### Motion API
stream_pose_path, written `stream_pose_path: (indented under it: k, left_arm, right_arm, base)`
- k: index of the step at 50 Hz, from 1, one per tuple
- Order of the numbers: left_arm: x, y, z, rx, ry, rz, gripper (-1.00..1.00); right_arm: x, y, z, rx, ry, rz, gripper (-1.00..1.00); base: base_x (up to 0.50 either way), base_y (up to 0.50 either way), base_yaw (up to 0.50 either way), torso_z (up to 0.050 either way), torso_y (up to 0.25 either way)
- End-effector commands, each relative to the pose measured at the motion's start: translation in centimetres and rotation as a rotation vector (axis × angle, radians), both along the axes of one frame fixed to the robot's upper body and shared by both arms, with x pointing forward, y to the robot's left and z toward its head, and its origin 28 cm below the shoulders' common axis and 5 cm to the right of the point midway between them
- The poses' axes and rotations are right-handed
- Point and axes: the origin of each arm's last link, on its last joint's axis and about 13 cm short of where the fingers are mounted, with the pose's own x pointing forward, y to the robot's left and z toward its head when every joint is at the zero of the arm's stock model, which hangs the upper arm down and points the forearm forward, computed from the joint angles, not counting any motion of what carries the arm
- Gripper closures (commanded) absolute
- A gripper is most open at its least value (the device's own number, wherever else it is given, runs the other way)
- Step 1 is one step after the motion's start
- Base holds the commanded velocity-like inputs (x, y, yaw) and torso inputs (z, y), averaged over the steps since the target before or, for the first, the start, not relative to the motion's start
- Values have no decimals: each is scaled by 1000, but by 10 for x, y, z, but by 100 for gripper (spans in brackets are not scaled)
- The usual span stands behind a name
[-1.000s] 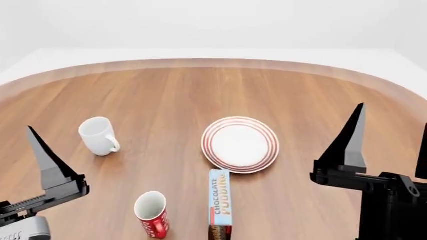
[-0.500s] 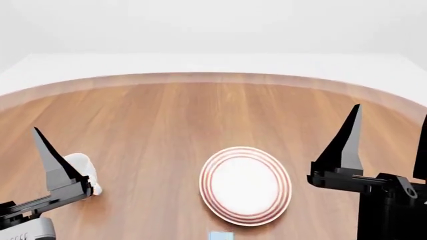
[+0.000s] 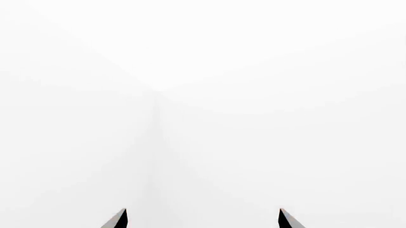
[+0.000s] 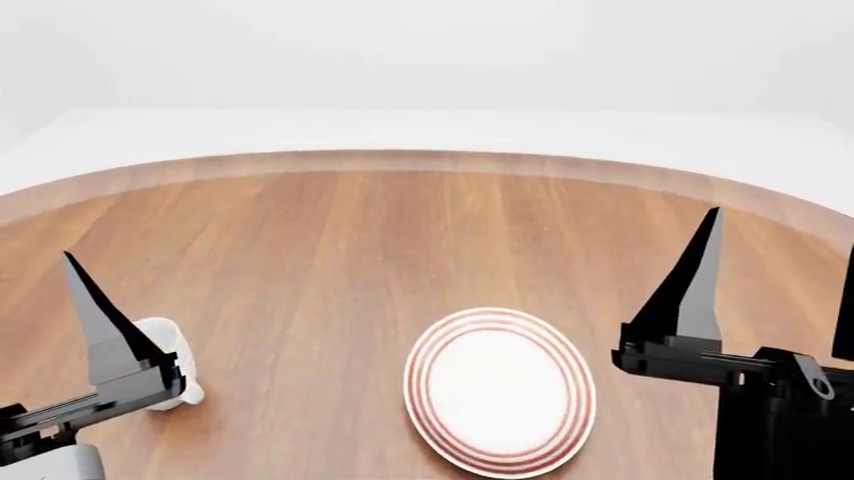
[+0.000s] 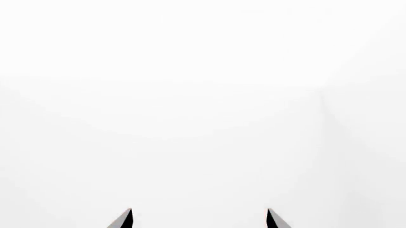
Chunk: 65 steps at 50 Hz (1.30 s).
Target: Pick up the white mug and put it on the plate, and put the chocolate pudding to the right of the plate.
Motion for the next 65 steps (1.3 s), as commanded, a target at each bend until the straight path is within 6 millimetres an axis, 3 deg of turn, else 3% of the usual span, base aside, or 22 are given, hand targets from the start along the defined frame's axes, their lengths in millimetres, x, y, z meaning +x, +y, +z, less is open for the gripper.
stream_pose_path:
  k: [1,16,26,49,54,60,65]
  left_arm:
    - [0,-1,0,2,0,-3,-100]
    - [2,-1,-3,7,12,-9,-100]
    - [4,-2,-6,29,58,-16,-100]
    - [4,-3,-5,7,64,-21,-100]
    - [10,-11,-1,-52,131,-65,-100]
    - [27,-30,12,-204,280,-247,-100]
    - [37,-41,22,-261,326,-231,-100]
  right_arm:
    - [1,2,-2,-42,6,-27,-100]
    - [0,3,-4,-50,12,-23,-100]
    - [1,2,-5,-27,7,-24,-100]
    - [1,2,-6,-25,11,-23,-100]
    - [0,2,-5,-24,9,-18,-100]
    - [0,2,-5,-20,7,-13,-100]
    - [0,2,-4,-17,6,-10,-100]
  base:
    - [0,0,0,0,0]
    - [-6,408,0,0,0]
    - [1,23,0,0,0]
    - [0,0,0,0,-202]
    - [0,0,0,0,0]
    - [0,0,0,0,0]
    - [0,0,0,0,0]
